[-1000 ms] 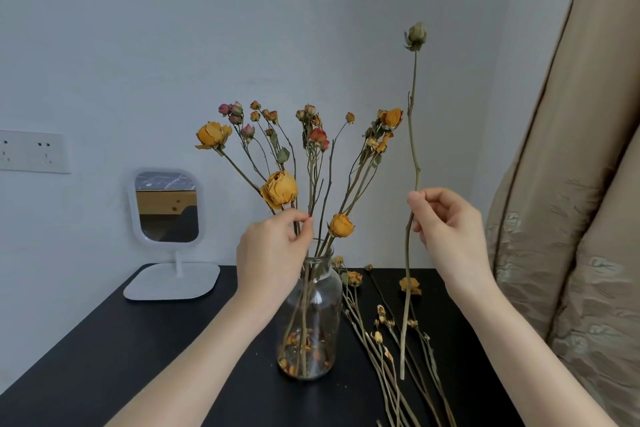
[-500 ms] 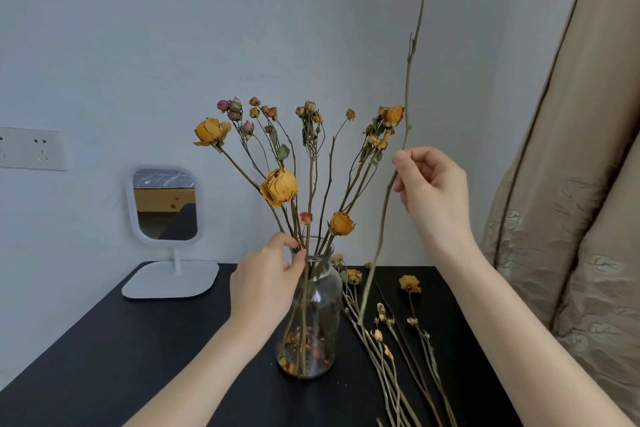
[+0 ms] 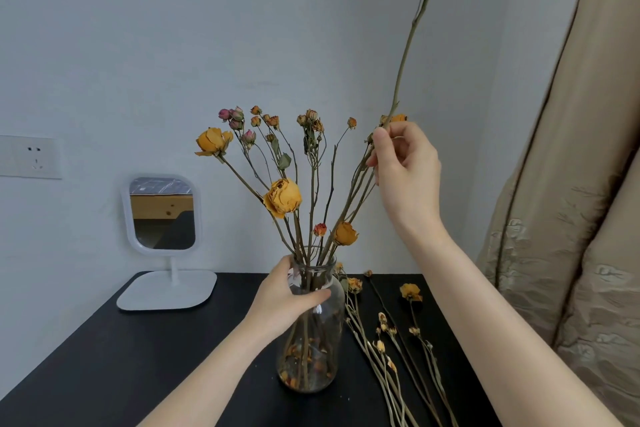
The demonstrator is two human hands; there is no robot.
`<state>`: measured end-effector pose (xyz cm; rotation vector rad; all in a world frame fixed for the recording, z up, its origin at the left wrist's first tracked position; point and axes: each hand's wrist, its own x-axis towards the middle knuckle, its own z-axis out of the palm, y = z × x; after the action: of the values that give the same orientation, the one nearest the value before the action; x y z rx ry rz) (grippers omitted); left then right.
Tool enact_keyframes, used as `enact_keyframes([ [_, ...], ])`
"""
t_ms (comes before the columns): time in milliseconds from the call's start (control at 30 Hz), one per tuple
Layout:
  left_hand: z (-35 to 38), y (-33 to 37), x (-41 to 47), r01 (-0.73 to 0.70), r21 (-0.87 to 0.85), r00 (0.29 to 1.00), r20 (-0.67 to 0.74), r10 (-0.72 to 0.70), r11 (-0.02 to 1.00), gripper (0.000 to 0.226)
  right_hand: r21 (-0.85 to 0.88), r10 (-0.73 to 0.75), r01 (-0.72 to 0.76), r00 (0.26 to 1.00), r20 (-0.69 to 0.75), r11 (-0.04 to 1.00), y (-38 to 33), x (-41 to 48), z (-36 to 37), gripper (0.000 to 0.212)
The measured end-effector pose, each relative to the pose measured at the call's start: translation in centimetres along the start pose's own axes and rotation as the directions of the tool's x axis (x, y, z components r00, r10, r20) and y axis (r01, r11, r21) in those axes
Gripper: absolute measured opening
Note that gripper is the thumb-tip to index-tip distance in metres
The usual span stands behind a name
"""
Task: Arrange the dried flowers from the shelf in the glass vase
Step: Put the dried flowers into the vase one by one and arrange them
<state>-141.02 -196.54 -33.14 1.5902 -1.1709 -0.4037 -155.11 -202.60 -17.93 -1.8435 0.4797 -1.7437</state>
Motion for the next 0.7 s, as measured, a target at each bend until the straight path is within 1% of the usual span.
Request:
enact_keyframes([
  [100,0.2,-0.1,0.4,-0.003,-0.088,1.000,0.002,0.003,0.996,0.040,-0.031,0.006,-0.005,0.999,0.033,1.000,0.7,-0.6,0.4,0.012],
  [367,1.0,-1.1,0.1,-0.019,-0.134,0.998,-0.059,0.011,0.991,0.042,-0.159,0.093,-0.060,0.972,0.214,0.985,2.9,-3.7,0.7,0.010],
  [600,1.3,-1.4,0.0,-0.022,-0.123,0.996,-0.091,0.011,0.992,0.042,-0.417,0.184,0.001,0.896,0.404,0.909,4.2,-4.7,1.6,0.014],
  [700,1.4,-1.4,0.0,-0.021,-0.121,0.996,-0.094,0.009,0.992,0.040,-0.477,0.235,0.016,0.855,0.463,0.879,4.7,-5.1,1.9,0.015],
])
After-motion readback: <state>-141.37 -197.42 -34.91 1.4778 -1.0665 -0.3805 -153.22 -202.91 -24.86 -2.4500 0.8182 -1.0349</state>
